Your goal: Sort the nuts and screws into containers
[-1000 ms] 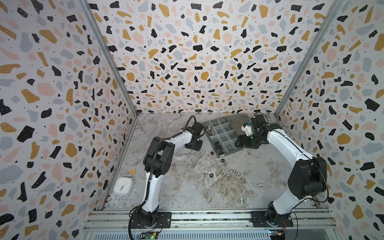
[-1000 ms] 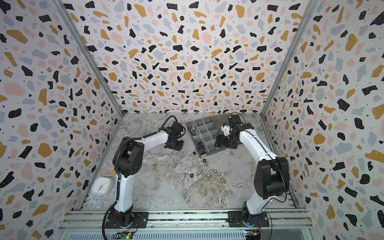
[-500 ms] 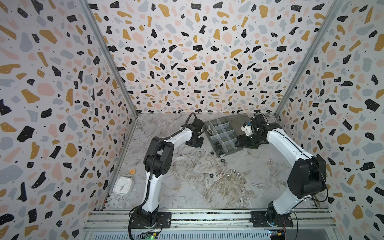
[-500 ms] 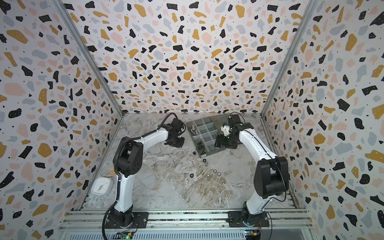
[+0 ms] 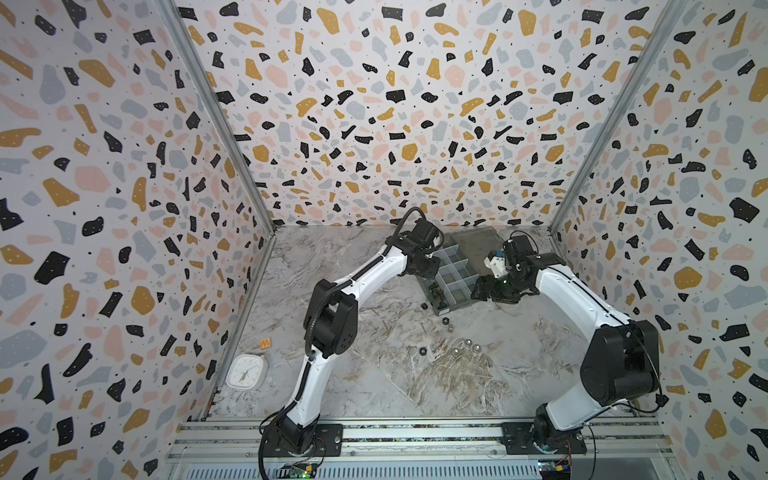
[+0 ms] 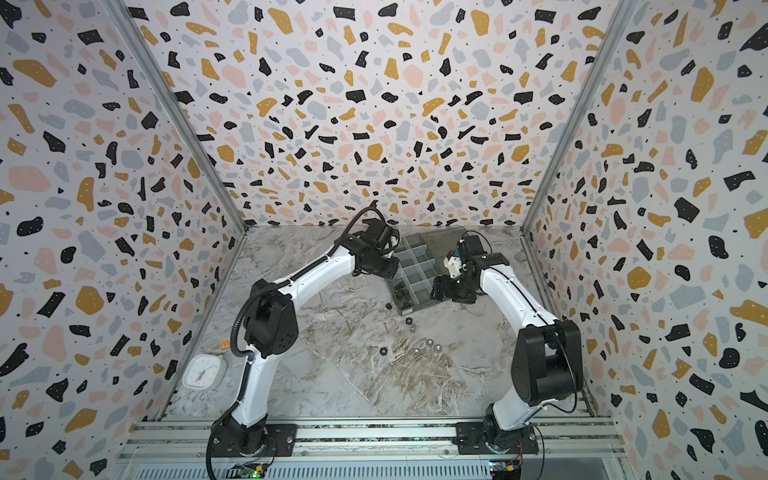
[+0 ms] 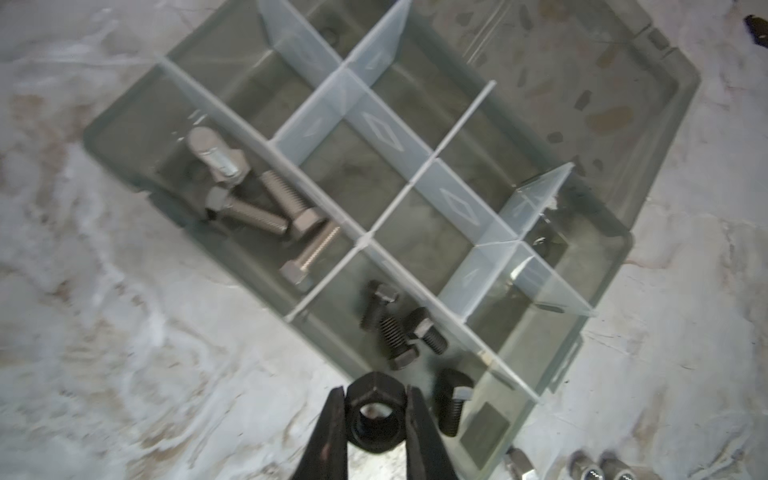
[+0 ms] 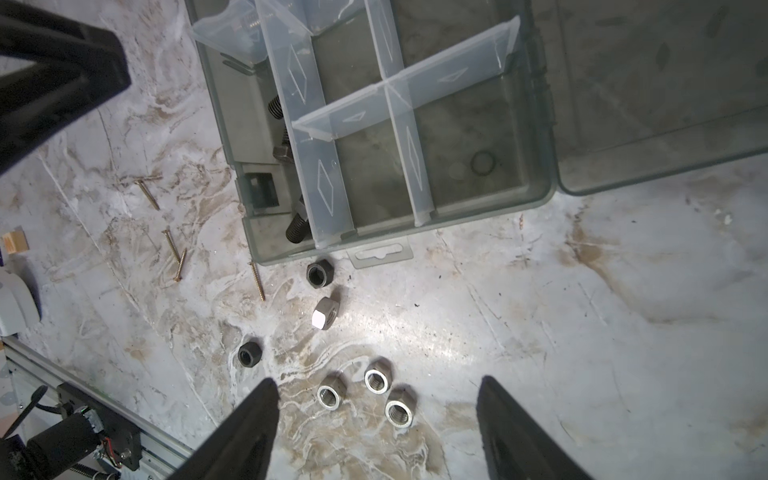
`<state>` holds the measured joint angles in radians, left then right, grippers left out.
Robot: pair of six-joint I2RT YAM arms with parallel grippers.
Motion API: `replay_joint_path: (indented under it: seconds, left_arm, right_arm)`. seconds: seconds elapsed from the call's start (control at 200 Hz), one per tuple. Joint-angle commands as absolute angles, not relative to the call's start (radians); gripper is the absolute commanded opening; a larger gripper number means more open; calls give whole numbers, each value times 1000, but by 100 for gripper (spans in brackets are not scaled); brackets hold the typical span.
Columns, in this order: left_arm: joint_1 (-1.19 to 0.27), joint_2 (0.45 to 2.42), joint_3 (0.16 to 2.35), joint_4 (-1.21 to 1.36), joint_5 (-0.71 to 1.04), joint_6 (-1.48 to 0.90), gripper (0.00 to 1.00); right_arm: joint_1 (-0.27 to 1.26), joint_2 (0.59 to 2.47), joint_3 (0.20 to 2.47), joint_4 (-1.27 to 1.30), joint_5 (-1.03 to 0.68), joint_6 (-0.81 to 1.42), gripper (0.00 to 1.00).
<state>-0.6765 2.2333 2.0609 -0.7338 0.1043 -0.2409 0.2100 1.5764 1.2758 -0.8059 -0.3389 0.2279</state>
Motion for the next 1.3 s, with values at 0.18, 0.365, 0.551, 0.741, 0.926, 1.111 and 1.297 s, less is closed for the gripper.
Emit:
replay_joint_path:
  seconds: [0.18,0.365,0.551,0.741,0.926,1.111,1.297]
  left_arm:
    - [-765,2329,2174,-735,166,-274,14]
    - [-792,2354,2180,-701,190,-290,15]
    - [-799,2374,2168,-675,195,-299,17]
    - [-799,2400,2188,-659,215,-303,22]
    - [-798,2405,2203,-657,224,-289,63]
    - [-794,2333,2183,-670,173,-269,64]
    - [-756,2149,1939,-648,102,-262,60]
  right_arm:
    - [178,1478,1216,-762,-298,258,77]
    - [177,1455,1179,-746,-299,263,77]
    - [177,1439,1163,-740,-301,268,77]
    - [177,1427,1152,-744,-300,271,77]
    - [177,1419,1154,-748,-306,267,77]
    - [189,1390,1154,-771,-294,261,77]
    - [256,1368,1167,-797,-268,267,77]
